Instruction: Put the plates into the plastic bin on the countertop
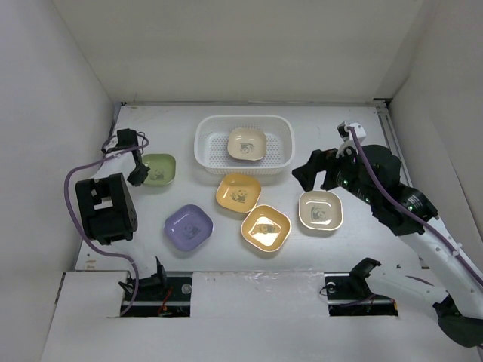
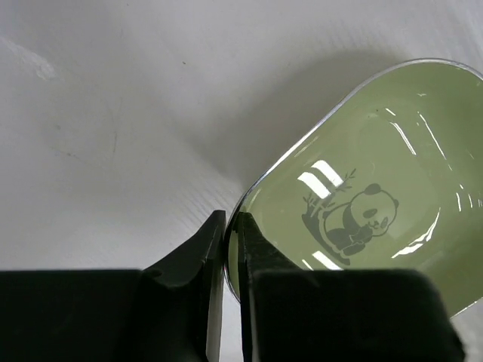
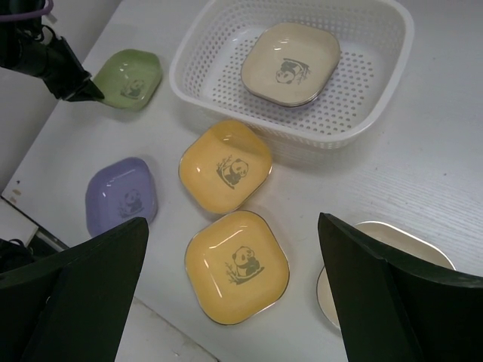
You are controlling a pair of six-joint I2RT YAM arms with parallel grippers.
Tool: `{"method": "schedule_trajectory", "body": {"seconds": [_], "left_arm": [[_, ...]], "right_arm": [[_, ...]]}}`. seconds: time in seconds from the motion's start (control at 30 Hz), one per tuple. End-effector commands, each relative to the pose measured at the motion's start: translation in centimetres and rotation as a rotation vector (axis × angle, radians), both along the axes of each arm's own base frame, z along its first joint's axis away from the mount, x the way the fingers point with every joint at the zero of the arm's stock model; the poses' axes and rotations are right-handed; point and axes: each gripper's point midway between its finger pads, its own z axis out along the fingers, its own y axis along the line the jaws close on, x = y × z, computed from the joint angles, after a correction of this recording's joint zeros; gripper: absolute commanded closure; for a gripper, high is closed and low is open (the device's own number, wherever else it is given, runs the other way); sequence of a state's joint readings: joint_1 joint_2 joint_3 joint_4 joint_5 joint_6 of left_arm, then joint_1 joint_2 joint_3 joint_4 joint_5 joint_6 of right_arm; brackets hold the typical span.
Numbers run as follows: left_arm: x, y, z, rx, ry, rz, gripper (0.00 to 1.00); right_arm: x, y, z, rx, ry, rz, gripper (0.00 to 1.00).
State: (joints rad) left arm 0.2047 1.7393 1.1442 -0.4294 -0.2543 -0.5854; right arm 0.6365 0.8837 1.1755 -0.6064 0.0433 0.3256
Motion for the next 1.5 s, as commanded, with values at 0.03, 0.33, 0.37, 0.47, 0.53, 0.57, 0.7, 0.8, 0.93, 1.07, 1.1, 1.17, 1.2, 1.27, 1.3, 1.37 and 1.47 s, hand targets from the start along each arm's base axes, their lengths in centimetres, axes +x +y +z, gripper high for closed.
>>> {"method": "schedule_trajectory", "body": {"seconds": [0.03, 0.33, 0.37, 0.47, 0.53, 0.57, 0.7, 0.8, 0.93, 1.07, 1.1, 1.17, 1.2, 1.27, 1.3, 1.37, 1.47], "left_arm": [[-0.9, 1.1, 2.6, 0.050, 0.011, 0.045, 1.00], [4.2, -4.3, 18.5, 0.085, -0.440, -0.113, 1.00], [4.1, -4.8, 19.7, 0.081, -0.465, -0.103, 1.00], [4.7, -6.2, 22.7, 0.015, -0.568, -0.132, 1.00], [5.7, -8.1, 24.3, -0.079, -0.657, -0.175, 1.00], [6.0, -8.8, 24.2, -0.120, -0.672, -0.186, 1.00], [8.4, -17.6, 25.9, -0.203, -0.737, -0.309, 1.00], [10.0, -24.4, 25.4, -0.254, -0.706, -0.336, 1.00], [10.6, -28.3, 23.4, -0.315, -0.694, -0.255, 1.00], [11.7, -30.6, 21.6, -0.353, -0.704, -0.255, 1.00], [12.0, -31.6, 21.6, -0.369, -0.700, -0.273, 1.00], [12.7, -32.6, 19.9, -0.350, -0.647, -0.289, 1.00], [12.9, -32.7, 19.2, -0.344, -0.630, -0.289, 1.00], [13.0, -33.3, 17.6, -0.345, -0.609, -0.290, 1.00], [13.1, -33.6, 16.8, -0.350, -0.599, -0.294, 1.00], [13.4, -33.7, 16.1, -0.349, -0.596, -0.294, 1.00], [13.5, -33.9, 13.6, -0.337, -0.537, -0.297, 1.00]], "right_arm": [[-0.5, 0.2, 2.4, 0.022, -0.050, 0.028, 0.00], [1.9, -4.3, 1.9, -0.041, -0.038, -0.154, 0.00], [2.2, -4.3, 1.9, -0.036, -0.035, -0.154, 0.00], [2.5, -4.5, 1.7, -0.012, -0.020, -0.149, 0.00], [2.7, -4.7, 1.6, 0.000, -0.015, -0.158, 0.00], [2.9, -5.0, 1.6, 0.000, -0.015, -0.170, 0.00], [2.9, -5.6, 2.3, 0.026, -0.022, -0.197, 0.00], [3.0, -6.2, 2.9, 0.031, -0.032, -0.219, 0.00], [2.7, -6.7, 3.3, 0.042, -0.030, -0.234, 0.00], [2.2, -7.0, 3.5, 0.044, -0.027, -0.233, 0.00], [2.2, -7.0, 3.5, 0.044, -0.027, -0.233, 0.00], [2.0, -7.1, 3.8, 0.048, -0.037, -0.233, 0.00], [1.9, -7.1, 3.6, 0.044, -0.029, -0.233, 0.00], [1.9, -7.1, 3.2, 0.040, -0.021, -0.233, 0.00], [1.9, -7.1, 3.2, 0.040, -0.020, -0.233, 0.00], [1.8, -7.4, 3.4, 0.044, -0.029, -0.244, 0.00], [1.9, -7.4, 3.0, 0.040, -0.021, -0.244, 0.00]]}}
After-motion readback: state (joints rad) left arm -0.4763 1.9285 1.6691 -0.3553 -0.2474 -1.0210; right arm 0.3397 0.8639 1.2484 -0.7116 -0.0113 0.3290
